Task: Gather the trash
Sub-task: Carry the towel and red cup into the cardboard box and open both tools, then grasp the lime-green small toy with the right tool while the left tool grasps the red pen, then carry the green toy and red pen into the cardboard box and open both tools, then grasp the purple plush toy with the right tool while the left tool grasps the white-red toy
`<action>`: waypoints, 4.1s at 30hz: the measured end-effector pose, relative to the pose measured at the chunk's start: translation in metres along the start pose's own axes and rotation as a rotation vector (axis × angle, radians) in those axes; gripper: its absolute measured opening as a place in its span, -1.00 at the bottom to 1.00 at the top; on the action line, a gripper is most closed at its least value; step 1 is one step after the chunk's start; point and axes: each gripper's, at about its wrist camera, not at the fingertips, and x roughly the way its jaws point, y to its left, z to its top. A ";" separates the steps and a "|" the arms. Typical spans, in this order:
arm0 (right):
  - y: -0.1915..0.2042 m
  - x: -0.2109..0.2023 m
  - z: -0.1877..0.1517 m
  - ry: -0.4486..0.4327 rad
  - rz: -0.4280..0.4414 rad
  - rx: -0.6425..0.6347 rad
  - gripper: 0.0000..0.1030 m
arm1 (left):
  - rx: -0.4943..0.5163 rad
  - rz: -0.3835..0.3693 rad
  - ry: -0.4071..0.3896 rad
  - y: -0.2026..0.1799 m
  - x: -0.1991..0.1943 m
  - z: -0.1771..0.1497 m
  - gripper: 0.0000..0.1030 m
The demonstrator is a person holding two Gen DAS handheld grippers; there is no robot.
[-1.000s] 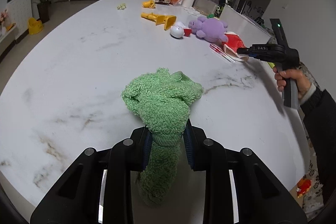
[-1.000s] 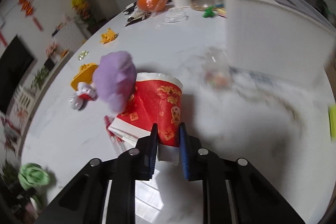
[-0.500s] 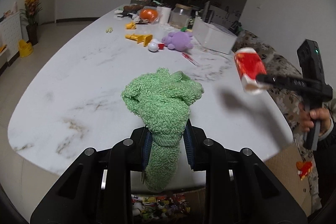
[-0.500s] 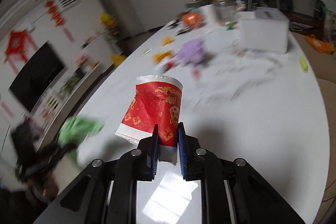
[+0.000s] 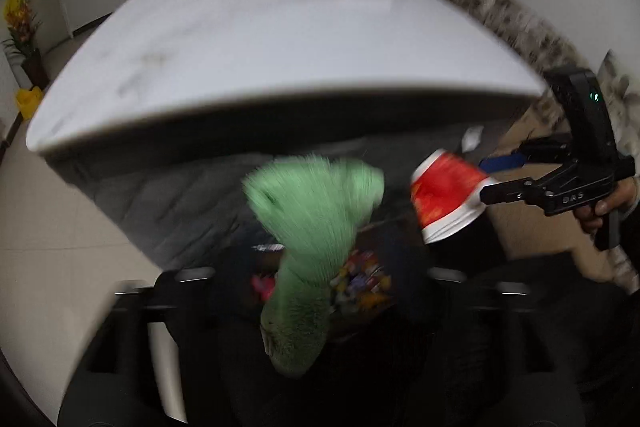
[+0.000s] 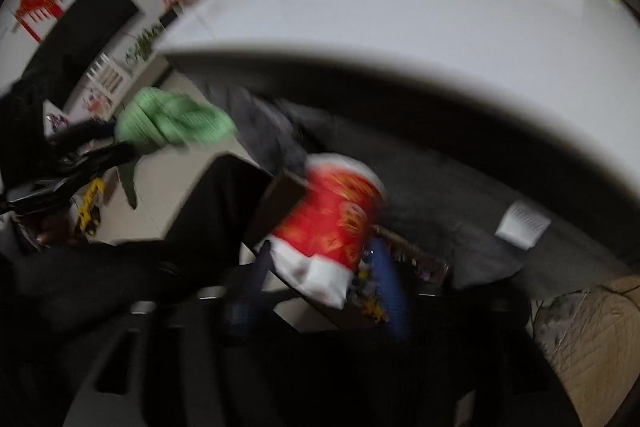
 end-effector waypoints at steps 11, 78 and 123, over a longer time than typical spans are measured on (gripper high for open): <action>-0.023 -0.090 0.052 -0.324 -0.066 -0.006 0.08 | 0.007 0.064 -0.165 0.003 -0.024 0.037 0.69; -0.068 -0.074 0.118 -0.336 0.057 0.061 -0.66 | 0.010 0.059 -0.225 -0.045 0.010 0.146 -0.70; -0.213 0.044 0.449 -0.308 0.046 0.306 -0.01 | -0.243 0.136 -0.167 0.108 0.156 0.353 0.53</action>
